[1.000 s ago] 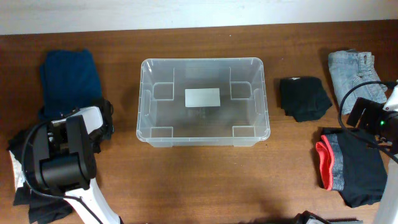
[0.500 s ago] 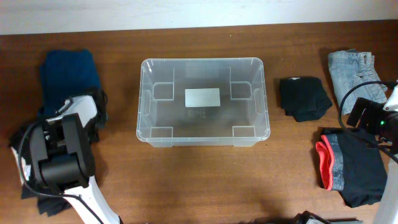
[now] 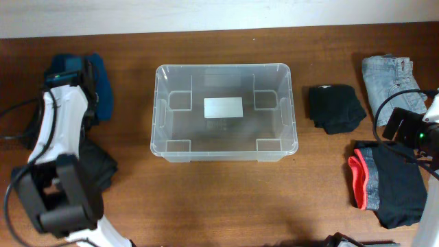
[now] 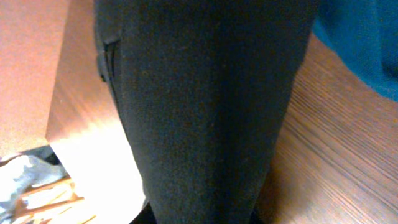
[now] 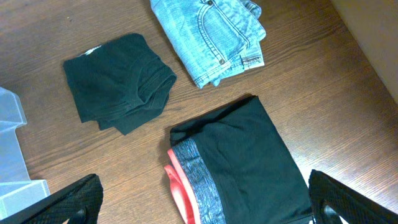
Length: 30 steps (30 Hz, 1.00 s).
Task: Pack container
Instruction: 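Carry the black trousers with the left gripper into the container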
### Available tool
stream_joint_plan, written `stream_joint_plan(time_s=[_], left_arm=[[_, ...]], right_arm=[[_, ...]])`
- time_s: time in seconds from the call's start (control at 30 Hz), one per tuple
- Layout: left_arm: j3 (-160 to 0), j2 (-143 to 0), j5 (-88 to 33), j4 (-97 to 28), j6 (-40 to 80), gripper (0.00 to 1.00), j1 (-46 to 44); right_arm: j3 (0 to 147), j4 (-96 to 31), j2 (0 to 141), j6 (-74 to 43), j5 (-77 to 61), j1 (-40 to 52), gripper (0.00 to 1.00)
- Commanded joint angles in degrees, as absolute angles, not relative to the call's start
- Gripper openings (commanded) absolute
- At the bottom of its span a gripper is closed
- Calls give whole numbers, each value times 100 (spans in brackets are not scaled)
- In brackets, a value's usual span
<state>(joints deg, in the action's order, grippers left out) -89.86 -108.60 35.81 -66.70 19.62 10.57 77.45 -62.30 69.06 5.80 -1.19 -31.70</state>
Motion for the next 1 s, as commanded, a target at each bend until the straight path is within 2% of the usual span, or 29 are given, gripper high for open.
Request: stream_joint_plan(time_s=[0.0, 0.63, 0.77, 0.97], left_arm=[[-9198, -10119, 3594, -6766, 2272, 1, 1028], [-9198, -7500, 2434, -6381, 2270, 1, 1013], [-9198, -7122, 1848, -6147, 2270, 1, 996], [-9198, -6851, 978, -5428, 2272, 1, 419]], right_arm=[[7802, -6213, 6884, 528, -132, -3190, 98], [7802, -6213, 6884, 528, -132, -3190, 99], [7802, -6213, 6884, 526, -132, -3190, 98], [7802, -6213, 6884, 528, -132, -3190, 98]])
